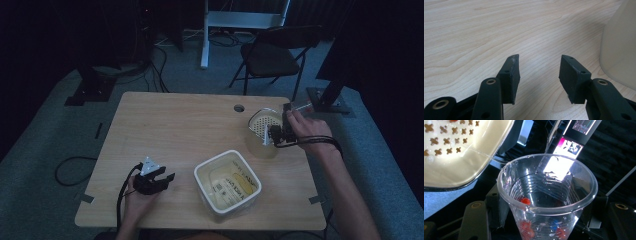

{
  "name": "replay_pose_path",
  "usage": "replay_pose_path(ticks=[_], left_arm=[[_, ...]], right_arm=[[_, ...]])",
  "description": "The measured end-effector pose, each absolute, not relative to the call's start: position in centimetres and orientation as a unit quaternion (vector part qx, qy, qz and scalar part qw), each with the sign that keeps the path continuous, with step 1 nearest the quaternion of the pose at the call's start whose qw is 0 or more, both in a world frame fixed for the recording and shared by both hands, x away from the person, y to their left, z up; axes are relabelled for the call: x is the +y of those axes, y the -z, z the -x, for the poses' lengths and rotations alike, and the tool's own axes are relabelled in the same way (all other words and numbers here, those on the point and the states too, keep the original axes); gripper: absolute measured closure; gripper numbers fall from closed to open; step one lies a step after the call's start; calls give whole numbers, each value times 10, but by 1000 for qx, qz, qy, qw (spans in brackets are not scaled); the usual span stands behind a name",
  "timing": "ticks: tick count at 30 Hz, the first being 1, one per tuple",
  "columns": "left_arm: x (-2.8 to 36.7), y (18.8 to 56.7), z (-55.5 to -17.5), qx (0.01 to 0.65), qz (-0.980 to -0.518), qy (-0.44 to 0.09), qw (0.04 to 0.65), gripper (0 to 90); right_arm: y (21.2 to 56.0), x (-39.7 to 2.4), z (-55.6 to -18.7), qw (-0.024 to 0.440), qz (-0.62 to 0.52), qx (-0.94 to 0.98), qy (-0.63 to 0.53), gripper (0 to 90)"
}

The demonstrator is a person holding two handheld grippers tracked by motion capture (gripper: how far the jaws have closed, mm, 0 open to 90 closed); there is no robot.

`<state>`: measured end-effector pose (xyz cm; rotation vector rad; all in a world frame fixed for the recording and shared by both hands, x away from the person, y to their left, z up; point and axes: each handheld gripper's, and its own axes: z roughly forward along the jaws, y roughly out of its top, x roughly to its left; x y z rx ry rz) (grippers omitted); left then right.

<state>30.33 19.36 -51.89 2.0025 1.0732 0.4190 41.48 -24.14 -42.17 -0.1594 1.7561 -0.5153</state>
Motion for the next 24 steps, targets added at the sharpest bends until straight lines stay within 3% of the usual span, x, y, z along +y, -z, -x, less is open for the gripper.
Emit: replay_pose_path(ticks=[24], left_arm=[[194, 519, -303, 425, -793, -166, 403, 517]], right_arm=[[421, -235, -410, 613, 75, 759, 207, 354]])
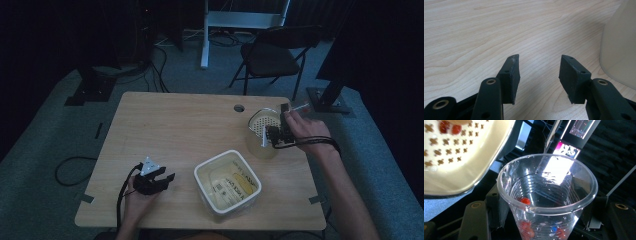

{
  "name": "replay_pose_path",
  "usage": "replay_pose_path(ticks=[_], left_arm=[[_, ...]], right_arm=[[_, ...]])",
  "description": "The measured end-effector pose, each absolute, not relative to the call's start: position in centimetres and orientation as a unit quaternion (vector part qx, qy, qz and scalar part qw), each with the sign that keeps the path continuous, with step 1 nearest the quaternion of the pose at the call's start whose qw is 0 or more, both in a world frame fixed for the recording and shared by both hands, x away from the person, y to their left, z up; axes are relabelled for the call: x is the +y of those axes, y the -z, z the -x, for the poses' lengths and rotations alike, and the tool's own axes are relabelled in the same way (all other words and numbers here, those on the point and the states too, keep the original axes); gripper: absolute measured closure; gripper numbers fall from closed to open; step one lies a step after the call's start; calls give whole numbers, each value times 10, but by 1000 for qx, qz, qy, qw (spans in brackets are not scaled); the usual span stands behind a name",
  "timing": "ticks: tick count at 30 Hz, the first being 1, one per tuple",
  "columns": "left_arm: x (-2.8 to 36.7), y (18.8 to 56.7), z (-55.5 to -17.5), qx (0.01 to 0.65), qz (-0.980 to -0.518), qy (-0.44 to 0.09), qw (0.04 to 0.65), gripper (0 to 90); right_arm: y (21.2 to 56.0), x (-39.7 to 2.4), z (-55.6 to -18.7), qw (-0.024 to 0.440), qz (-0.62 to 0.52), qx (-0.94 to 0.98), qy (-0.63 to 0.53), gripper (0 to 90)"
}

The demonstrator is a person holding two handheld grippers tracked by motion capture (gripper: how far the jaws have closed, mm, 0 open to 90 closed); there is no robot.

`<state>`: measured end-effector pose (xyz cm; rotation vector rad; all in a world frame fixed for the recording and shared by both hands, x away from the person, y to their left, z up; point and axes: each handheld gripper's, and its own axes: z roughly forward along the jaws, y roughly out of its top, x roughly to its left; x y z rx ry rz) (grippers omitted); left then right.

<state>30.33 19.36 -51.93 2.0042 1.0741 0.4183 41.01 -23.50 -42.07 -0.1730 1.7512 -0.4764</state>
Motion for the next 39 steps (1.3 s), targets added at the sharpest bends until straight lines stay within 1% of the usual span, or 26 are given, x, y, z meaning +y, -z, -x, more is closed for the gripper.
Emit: replay_pose_path(ticks=[2, 5, 7, 9, 11, 17, 22, 30, 33, 35, 37, 39], left_arm=[[194, 519, -303, 425, -793, -166, 403, 517], [194, 520, -303, 425, -794, -166, 402, 517], [194, 520, -304, 425, -793, -166, 403, 517], [193, 520, -304, 425, -794, -166, 402, 517], [193, 520, -303, 424, -795, -166, 401, 517], [193, 520, -303, 425, -794, -166, 401, 517], [194, 520, -303, 426, -793, -166, 402, 517], [193, 521, -303, 426, -794, -165, 400, 517], [194, 521, -303, 426, -794, -164, 401, 517], [194, 521, -303, 427, -794, -165, 400, 517], [194, 521, -304, 426, -795, -164, 400, 517], [193, 522, -304, 427, -795, -164, 399, 517]], right_arm=[[419, -235, -411, 620, 62, 757, 197, 354], [421, -235, -410, 614, 67, 760, 200, 354], [417, -236, -411, 622, 56, 757, 193, 354], [417, -236, -410, 616, 66, 760, 195, 354], [413, -236, -410, 625, 50, 756, 187, 354], [411, -236, -410, 622, 54, 760, 181, 354], [410, -239, -410, 628, 39, 757, 178, 355], [413, -238, -407, 622, 50, 762, 174, 355], [413, -238, -408, 628, 46, 757, 175, 355], [415, -237, -408, 619, 53, 764, 174, 355], [413, -237, -408, 625, 44, 760, 170, 355], [416, -236, -407, 613, 59, 769, 170, 355]])
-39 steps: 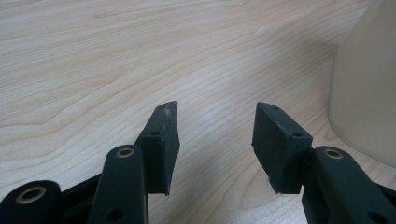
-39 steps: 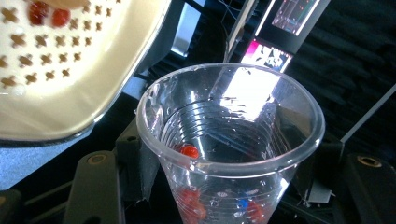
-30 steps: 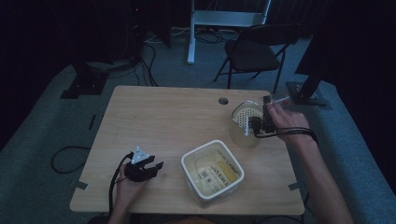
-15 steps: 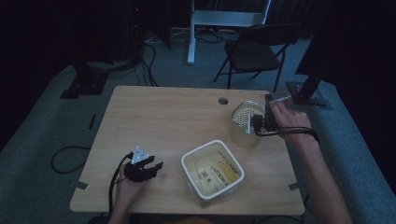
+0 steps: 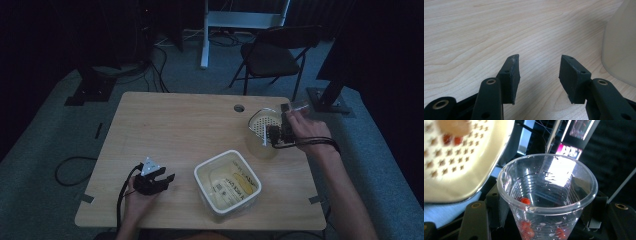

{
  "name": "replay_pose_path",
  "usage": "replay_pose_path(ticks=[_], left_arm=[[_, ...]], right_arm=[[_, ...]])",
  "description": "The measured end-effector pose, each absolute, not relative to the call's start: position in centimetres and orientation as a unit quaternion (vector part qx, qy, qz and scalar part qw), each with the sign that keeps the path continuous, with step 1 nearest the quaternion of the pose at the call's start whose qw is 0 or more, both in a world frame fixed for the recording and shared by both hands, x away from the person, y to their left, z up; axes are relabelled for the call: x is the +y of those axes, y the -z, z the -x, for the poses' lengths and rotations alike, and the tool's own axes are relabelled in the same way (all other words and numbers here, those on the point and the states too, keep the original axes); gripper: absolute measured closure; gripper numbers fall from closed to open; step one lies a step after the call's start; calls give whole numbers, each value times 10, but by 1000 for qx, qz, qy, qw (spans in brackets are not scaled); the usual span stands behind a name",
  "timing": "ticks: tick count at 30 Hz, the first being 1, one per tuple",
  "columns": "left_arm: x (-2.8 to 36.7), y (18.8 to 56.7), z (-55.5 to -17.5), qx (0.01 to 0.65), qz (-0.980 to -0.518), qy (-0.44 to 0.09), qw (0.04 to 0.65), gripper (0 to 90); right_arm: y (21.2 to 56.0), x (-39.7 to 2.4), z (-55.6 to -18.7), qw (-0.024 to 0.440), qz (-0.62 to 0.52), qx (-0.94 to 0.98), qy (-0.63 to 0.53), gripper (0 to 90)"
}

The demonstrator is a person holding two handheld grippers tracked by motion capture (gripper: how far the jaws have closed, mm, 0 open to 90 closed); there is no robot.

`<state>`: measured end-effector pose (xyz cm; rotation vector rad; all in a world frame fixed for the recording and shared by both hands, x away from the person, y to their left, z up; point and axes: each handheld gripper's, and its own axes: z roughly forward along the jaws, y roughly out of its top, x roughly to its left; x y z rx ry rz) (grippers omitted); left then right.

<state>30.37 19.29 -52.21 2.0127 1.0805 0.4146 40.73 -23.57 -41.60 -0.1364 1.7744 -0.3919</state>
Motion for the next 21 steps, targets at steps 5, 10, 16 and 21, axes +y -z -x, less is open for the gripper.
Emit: replay_pose_path(ticks=[5, 10, 16, 21], left_arm=[[193, 522, -304, 427, -795, -164, 399, 517], [193, 522, -304, 427, -795, -164, 399, 517], [193, 523, -304, 427, -795, -163, 399, 517], [192, 523, -305, 428, -795, -163, 398, 517]], right_arm=[[419, -237, -407, 618, 64, 762, 182, 356], [423, -240, -407, 605, 63, 773, 182, 356], [416, -244, -406, 601, 16, 788, 136, 352], [406, -248, -404, 592, -52, 802, 55, 350]])
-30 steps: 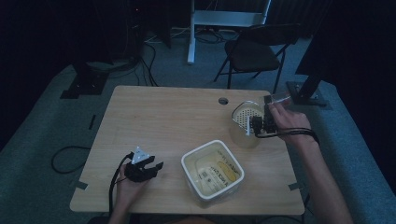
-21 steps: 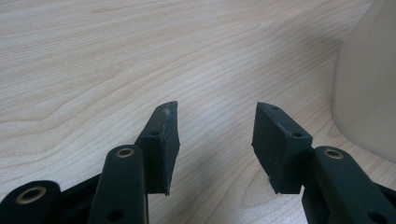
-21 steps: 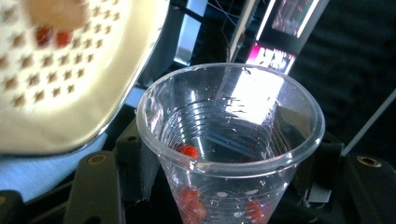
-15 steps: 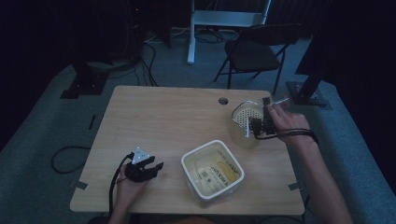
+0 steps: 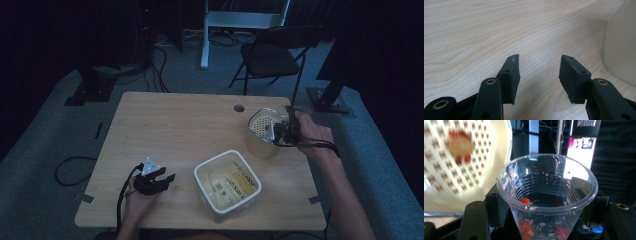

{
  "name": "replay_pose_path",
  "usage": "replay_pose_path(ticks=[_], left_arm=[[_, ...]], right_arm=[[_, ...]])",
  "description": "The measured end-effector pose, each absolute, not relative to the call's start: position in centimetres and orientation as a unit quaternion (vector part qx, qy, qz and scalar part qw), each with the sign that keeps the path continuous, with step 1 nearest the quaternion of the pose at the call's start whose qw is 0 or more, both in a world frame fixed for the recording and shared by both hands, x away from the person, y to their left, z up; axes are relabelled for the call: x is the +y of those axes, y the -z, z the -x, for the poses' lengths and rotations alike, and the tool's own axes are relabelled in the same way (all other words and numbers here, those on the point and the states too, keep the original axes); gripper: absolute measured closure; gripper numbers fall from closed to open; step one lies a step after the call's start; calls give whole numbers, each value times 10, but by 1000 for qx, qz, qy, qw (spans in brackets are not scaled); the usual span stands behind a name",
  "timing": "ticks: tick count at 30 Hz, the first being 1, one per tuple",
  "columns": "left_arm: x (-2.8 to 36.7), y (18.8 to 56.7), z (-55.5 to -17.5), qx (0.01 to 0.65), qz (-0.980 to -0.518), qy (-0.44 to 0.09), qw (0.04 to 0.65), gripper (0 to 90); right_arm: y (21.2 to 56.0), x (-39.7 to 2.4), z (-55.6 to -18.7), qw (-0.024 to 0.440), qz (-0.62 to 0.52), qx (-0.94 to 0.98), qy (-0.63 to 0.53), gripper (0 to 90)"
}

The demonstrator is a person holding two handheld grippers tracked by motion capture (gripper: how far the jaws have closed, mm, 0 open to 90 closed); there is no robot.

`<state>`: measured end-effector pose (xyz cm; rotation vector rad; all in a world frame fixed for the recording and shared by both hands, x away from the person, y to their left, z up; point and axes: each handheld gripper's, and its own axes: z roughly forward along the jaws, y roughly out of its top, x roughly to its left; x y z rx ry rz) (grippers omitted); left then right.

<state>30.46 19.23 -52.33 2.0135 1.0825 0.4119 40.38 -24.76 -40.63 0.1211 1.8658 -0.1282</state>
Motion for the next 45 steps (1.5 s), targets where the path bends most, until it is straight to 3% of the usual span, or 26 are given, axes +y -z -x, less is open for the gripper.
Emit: replay_pose_path(ticks=[11, 19, 23, 32, 34, 38, 45], left_arm=[[190, 525, -305, 427, -798, -158, 395, 517], [190, 526, -303, 427, -799, -161, 393, 517], [190, 526, -305, 429, -797, -159, 394, 517], [189, 527, -305, 428, -799, -158, 391, 517], [190, 527, -305, 429, -799, -158, 391, 517], [190, 527, -305, 430, -799, -159, 390, 517], [189, 528, -304, 428, -800, -159, 388, 517]], right_arm=[[378, -263, -392, 538, -225, 791, -182, 349], [356, -271, -381, 465, -305, 757, -344, 347], [353, -271, -379, 443, -314, 750, -378, 346], [347, -265, -374, 319, -333, 732, -502, 344], [347, -266, -373, 310, -332, 730, -511, 344], [344, -261, -363, 261, -318, 728, -548, 340], [340, -246, -337, 215, -278, 735, -580, 338]])
